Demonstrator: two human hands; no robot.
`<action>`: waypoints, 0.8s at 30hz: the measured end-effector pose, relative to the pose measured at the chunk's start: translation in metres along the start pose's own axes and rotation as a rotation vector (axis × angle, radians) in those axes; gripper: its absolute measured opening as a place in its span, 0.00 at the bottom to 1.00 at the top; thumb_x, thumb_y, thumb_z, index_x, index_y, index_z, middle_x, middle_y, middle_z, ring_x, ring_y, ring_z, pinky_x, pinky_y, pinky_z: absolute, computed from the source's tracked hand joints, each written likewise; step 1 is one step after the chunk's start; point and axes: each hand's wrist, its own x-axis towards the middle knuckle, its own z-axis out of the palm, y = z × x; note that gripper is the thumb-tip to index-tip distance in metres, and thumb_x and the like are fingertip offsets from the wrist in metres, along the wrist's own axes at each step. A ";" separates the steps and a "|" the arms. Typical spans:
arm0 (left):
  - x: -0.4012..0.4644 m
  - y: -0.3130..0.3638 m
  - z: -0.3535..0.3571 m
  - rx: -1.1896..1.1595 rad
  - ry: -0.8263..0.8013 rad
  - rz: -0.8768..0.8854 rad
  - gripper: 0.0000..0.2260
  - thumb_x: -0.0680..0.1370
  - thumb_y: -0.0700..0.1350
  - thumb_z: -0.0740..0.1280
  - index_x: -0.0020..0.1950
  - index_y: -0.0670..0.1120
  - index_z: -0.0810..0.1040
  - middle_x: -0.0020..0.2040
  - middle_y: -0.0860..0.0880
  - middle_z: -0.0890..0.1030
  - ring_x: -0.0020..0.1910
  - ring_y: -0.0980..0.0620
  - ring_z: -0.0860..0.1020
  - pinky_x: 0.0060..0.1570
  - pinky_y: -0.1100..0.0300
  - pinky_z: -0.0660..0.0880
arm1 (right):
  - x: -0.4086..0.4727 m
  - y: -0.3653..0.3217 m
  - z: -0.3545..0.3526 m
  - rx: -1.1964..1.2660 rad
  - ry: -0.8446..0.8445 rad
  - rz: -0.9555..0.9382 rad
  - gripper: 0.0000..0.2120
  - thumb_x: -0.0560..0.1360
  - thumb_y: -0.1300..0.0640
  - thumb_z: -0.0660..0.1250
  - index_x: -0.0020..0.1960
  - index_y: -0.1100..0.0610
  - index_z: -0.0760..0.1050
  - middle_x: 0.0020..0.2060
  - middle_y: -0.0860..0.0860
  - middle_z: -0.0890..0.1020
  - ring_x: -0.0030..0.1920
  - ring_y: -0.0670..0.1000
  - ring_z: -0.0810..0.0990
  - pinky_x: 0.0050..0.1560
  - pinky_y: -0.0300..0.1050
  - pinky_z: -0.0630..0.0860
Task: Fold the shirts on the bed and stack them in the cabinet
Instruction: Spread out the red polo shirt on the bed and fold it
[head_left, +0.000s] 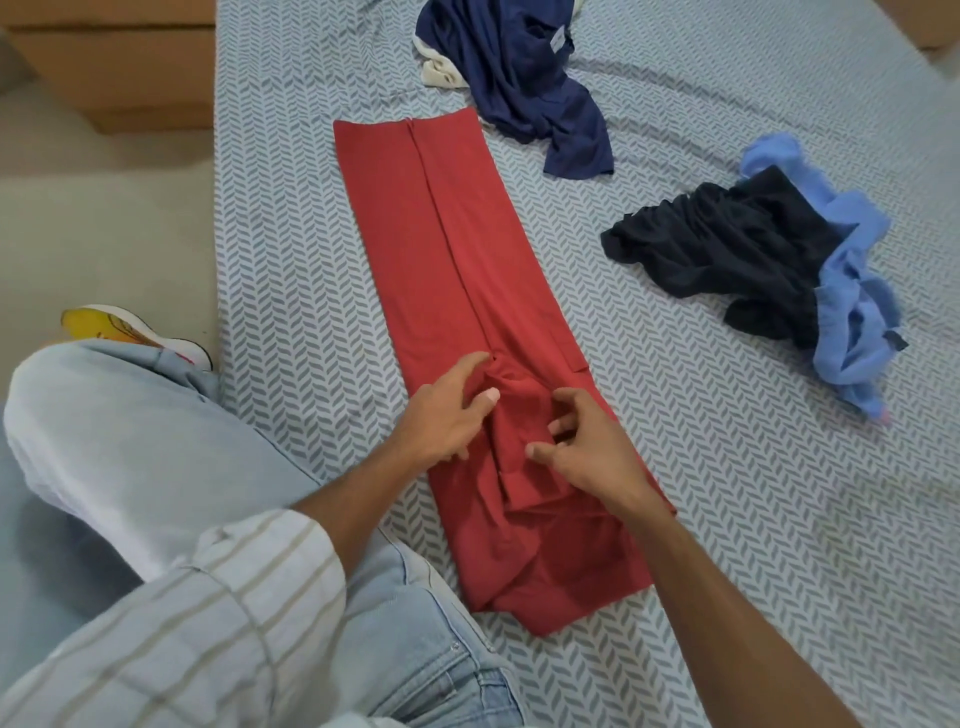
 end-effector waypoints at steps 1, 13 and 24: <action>0.005 0.000 -0.002 0.009 -0.039 -0.009 0.20 0.80 0.54 0.64 0.72 0.63 0.66 0.32 0.46 0.82 0.25 0.49 0.81 0.24 0.62 0.75 | -0.005 0.002 0.001 -0.026 -0.009 0.017 0.36 0.64 0.47 0.80 0.68 0.43 0.68 0.44 0.43 0.80 0.42 0.45 0.81 0.52 0.48 0.79; 0.039 0.005 -0.014 0.181 -0.180 0.075 0.04 0.75 0.52 0.72 0.46 0.53 0.79 0.29 0.57 0.76 0.31 0.55 0.75 0.34 0.63 0.69 | -0.014 0.028 -0.008 0.170 -0.235 0.162 0.16 0.63 0.51 0.79 0.50 0.48 0.81 0.45 0.51 0.86 0.47 0.52 0.85 0.56 0.54 0.81; 0.046 -0.001 -0.018 0.037 -0.258 -0.146 0.13 0.76 0.55 0.72 0.42 0.46 0.81 0.24 0.49 0.76 0.20 0.55 0.69 0.25 0.64 0.65 | -0.009 0.026 -0.021 0.147 -0.365 0.207 0.04 0.76 0.57 0.73 0.45 0.55 0.78 0.34 0.52 0.86 0.35 0.45 0.83 0.46 0.43 0.77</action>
